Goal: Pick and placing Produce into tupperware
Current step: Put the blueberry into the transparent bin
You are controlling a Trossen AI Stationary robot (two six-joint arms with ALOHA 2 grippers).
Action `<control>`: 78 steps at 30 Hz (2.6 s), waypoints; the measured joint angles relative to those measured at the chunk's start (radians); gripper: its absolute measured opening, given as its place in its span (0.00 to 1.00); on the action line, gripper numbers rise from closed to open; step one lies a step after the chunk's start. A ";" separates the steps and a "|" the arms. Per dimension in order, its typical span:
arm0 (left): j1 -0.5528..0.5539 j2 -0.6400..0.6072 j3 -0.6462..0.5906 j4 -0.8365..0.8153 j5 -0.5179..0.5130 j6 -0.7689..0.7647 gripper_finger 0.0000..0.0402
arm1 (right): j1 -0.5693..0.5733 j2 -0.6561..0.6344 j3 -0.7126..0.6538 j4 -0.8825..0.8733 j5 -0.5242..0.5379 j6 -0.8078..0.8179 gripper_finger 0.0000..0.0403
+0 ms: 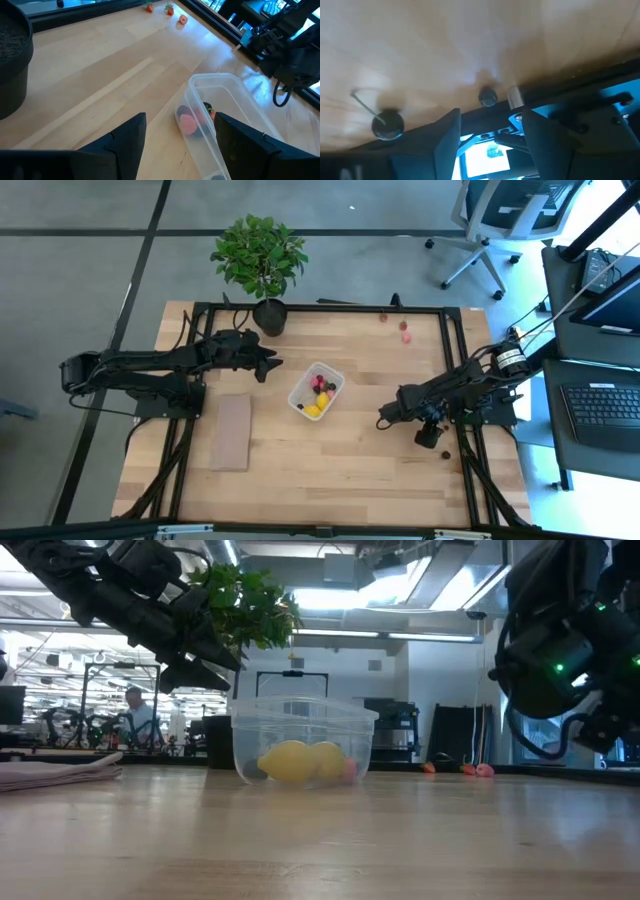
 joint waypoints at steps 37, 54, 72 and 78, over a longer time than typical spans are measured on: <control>0.000 0.000 0.000 -0.005 0.000 0.002 0.56 | 0.000 0.000 -0.134 0.187 -0.095 0.049 0.46; 0.000 0.000 0.000 -0.031 0.000 0.001 0.56 | 0.000 -0.001 -0.134 0.211 -0.089 0.074 0.27; 0.000 0.000 0.000 -0.043 0.000 0.008 0.56 | 0.000 -0.001 -0.133 0.214 -0.089 0.128 0.14; 0.000 0.000 0.000 -0.082 0.000 0.008 0.56 | 0.000 -0.001 -0.133 0.214 -0.089 0.132 0.12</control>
